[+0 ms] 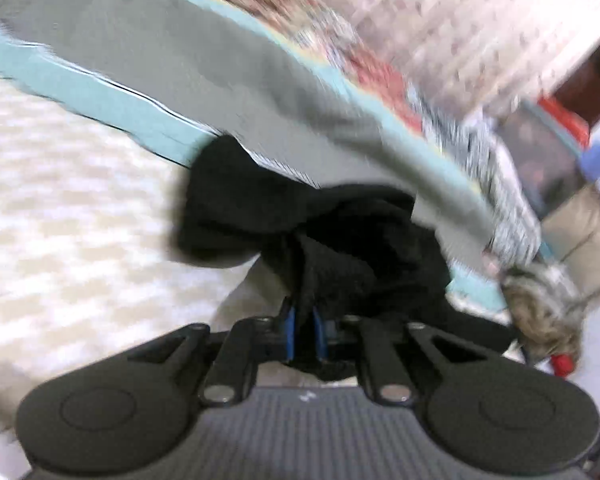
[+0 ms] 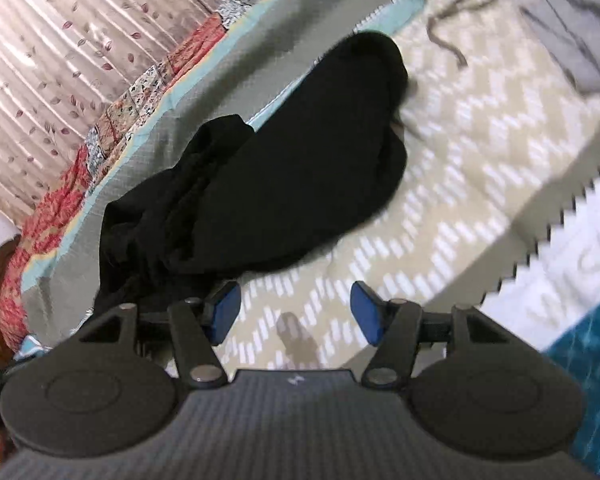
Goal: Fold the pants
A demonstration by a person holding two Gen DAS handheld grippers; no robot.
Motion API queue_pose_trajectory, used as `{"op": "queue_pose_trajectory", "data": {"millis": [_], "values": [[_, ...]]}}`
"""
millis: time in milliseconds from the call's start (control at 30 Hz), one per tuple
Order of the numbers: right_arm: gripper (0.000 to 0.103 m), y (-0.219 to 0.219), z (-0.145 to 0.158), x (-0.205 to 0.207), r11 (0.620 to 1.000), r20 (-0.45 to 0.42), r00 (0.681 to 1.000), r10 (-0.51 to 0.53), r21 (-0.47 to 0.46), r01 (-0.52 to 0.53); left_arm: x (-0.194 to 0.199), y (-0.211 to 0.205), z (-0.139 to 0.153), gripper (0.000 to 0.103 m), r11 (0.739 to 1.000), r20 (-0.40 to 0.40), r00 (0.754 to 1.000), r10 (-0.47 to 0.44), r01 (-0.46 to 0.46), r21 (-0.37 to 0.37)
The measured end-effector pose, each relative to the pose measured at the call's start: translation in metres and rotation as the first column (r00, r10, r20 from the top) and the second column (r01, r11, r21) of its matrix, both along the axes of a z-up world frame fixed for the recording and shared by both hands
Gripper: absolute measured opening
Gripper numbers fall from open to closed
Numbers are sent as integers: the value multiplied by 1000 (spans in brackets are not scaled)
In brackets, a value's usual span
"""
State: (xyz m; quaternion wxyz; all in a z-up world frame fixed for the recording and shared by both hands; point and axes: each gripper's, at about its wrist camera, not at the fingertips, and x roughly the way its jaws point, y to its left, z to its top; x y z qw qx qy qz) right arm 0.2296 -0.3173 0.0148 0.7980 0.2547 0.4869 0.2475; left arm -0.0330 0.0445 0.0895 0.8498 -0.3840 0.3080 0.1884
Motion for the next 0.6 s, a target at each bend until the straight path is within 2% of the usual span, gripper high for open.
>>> {"op": "queue_pose_trajectory", "data": {"millis": [100,167,233,333,367,433,533,600], "values": [[63,-2,5,0,999,5,1000,-28,26,28,-79,9,28,9,996,41,995,93,-93,1],[63,-5,5,-5,999,0,1000,-28,32,28,-128,16,46,9,981,56,980,191,-193,21],[63,-6,2,-9,998,-18,1000,-22,55,23,-181,21,58,8,951,66,951,302,-306,50],[63,4,-5,-13,998,-59,998,-3,66,7,-230,25,63,8,895,44,900,434,-436,90],[63,9,-8,-15,998,-75,997,6,67,-1,-238,28,60,8,887,33,890,456,-457,67],[64,20,-10,-20,997,-101,994,30,79,-22,-245,23,53,8,888,29,888,460,-460,13],[64,37,-4,-25,996,-77,995,59,74,-53,-234,4,52,8,896,32,899,437,-438,70],[64,42,-2,-20,996,-77,996,46,76,-40,-227,-5,51,9,900,48,903,427,-429,73]]}}
